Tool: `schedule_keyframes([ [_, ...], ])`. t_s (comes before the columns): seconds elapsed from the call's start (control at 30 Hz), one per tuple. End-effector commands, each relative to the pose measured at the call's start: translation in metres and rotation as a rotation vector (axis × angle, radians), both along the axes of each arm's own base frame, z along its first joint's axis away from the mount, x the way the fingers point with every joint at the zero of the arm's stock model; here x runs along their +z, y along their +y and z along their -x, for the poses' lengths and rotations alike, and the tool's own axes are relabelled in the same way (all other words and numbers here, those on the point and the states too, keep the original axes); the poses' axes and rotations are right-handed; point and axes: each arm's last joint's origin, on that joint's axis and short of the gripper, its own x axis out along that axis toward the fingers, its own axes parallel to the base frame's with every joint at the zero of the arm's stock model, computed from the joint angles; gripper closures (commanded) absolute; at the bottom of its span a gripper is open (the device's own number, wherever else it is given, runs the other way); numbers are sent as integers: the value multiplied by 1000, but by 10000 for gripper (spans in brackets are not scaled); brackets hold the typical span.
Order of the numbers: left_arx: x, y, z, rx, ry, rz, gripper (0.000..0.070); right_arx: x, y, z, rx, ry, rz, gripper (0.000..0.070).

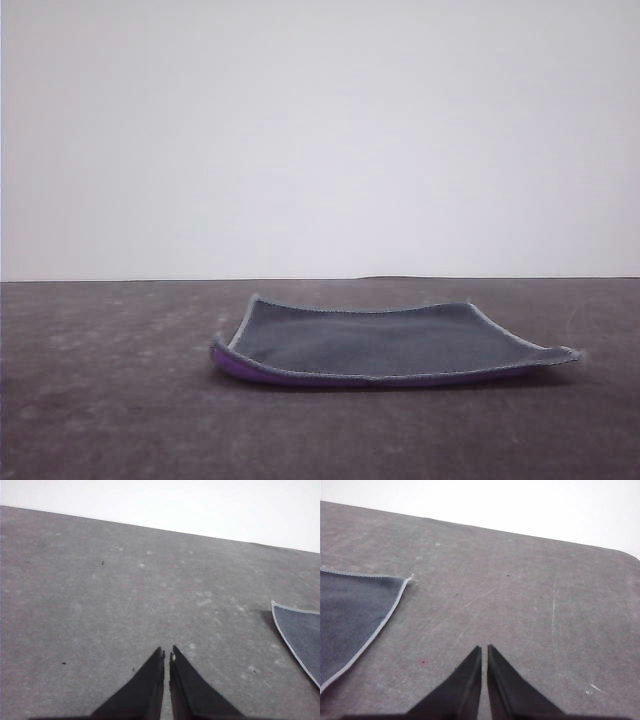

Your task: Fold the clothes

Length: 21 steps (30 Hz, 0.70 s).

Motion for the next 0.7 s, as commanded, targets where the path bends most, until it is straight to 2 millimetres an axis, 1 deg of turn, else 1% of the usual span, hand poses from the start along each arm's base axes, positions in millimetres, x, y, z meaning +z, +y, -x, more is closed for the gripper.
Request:
schedule_keyframes([
  [0.0,-7,0,-1,2,26,1,696,-1,0,0,-3,-6,-10,683],
  [0.67,-7,0,-1,2,26,1,696,-1,0,0,-3,-6,-10,683],
])
